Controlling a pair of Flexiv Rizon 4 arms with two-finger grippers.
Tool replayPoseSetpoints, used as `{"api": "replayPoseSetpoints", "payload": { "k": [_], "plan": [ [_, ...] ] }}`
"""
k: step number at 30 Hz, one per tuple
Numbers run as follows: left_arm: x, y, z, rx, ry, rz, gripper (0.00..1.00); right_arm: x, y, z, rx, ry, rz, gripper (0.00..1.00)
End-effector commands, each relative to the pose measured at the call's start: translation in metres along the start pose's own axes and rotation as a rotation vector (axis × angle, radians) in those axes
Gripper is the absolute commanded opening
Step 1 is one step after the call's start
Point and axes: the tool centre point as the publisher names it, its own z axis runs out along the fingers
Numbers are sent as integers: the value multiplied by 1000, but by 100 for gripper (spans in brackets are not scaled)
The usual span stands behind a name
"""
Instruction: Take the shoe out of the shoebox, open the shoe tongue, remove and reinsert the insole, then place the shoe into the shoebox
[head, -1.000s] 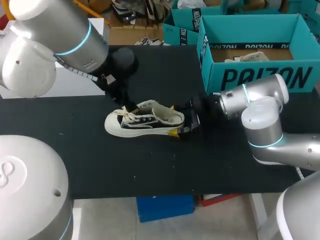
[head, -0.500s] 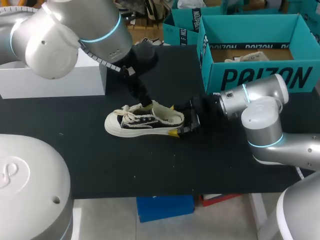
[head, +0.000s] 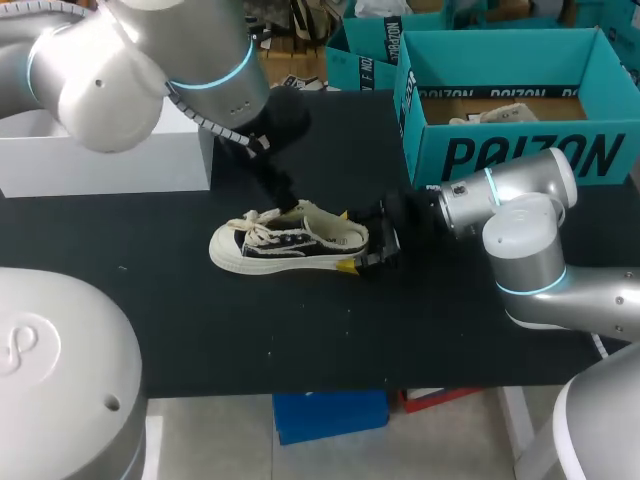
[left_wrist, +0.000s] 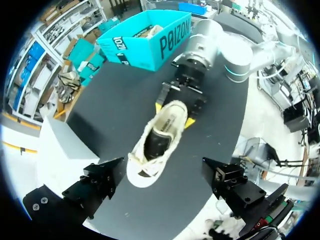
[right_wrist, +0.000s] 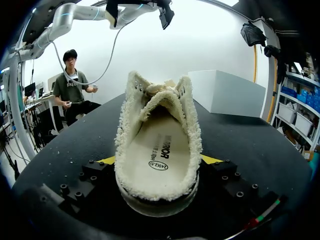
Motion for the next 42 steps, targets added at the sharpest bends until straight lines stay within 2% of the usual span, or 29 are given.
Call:
{"api": "replayPoseSetpoints", "payload": {
  "k": [1,3,10,20,23,29,42],
  "plan": [
    [-1,-14,13,-200,-29,-147,100,-1,-1,3,1,-1,1,0],
    [-2,-14,19,-282,-73,-198,100,-1,-1,3,1,-1,1,0],
    [2,-15,38,-469,-100,-391,100,-1,-1,3,1,-1,1,0],
    [5,-29,67,-618,-154,-586,100,-1,-1,3,1,-1,1,0],
    [9,-33,73,-646,-196,-621,100,-1,-1,3,1,-1,1,0],
    [13,-35,87,-672,-212,-701,100,-1,-1,3,1,-1,1,0],
    [13,-33,103,-638,-282,-746,100,-1,-1,3,1,-1,1,0]
  ]
}}
